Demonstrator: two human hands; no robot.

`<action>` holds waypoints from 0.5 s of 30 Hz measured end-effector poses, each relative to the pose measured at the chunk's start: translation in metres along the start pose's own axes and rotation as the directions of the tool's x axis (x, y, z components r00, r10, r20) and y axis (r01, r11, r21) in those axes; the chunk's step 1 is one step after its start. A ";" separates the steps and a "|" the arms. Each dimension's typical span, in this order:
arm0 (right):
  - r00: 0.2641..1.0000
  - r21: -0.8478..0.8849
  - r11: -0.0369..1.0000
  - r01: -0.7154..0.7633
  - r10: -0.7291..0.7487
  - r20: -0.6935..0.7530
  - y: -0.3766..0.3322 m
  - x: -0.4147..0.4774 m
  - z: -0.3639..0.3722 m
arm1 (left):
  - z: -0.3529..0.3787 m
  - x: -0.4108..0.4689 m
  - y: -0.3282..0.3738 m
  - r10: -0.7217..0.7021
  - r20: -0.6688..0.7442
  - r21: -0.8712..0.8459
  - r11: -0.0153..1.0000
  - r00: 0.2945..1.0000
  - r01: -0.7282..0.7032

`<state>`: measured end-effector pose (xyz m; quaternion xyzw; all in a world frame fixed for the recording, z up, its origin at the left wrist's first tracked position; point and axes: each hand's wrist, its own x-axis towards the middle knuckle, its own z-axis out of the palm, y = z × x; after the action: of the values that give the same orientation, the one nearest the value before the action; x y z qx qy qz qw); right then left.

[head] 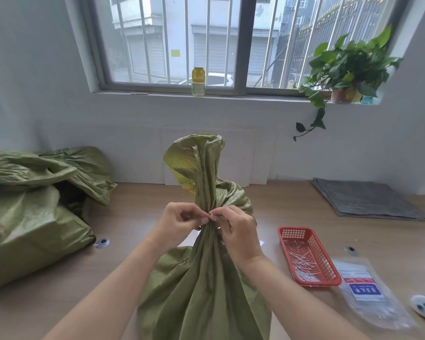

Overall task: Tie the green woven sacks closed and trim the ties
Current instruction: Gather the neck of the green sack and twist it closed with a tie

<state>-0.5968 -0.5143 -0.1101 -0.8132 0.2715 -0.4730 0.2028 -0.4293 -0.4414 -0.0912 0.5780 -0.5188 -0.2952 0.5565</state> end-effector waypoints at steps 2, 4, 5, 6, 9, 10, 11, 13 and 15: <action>1.000 0.004 1.000 0.011 -0.011 0.026 0.002 0.002 0.000 | -0.001 0.000 0.001 -0.001 0.006 0.000 1.000 1.000 0.001; 0.998 0.021 1.000 0.021 -0.022 0.051 0.003 0.003 -0.002 | -0.002 0.000 0.002 0.002 0.017 0.005 1.000 1.000 -0.002; 0.997 0.024 0.999 0.028 -0.030 0.069 0.004 0.005 -0.002 | -0.003 0.001 0.002 0.000 0.026 0.011 1.000 1.000 -0.001; 0.995 0.025 0.999 0.033 -0.035 0.091 0.004 0.005 -0.003 | -0.003 0.001 0.002 -0.002 0.033 0.016 1.000 0.999 0.002; 0.988 0.041 0.999 -0.013 0.007 0.155 0.004 0.007 -0.004 | -0.005 0.003 -0.001 -0.008 0.029 0.024 1.000 1.000 0.007; 0.984 0.067 0.995 -0.075 0.063 0.165 0.003 0.007 -0.004 | -0.006 0.003 -0.002 -0.006 0.026 0.029 1.000 1.000 0.005; 0.976 0.100 0.983 -0.152 0.134 0.173 0.002 0.008 -0.005 | -0.006 0.003 -0.003 0.001 0.026 0.041 0.999 1.000 -0.002; 0.947 0.154 0.945 -0.290 0.261 0.186 0.001 0.009 -0.006 | -0.006 0.003 -0.003 0.028 0.030 0.075 0.997 0.999 -0.030; 0.916 0.202 0.903 -0.380 0.336 0.220 0.000 0.010 -0.008 | -0.008 0.004 -0.004 0.058 0.042 0.108 0.992 0.997 -0.062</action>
<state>-0.5995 -0.5209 -0.0999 -0.7580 0.3379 -0.3814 0.4071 -0.4201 -0.4431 -0.0923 0.5859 -0.5619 -0.2605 0.5226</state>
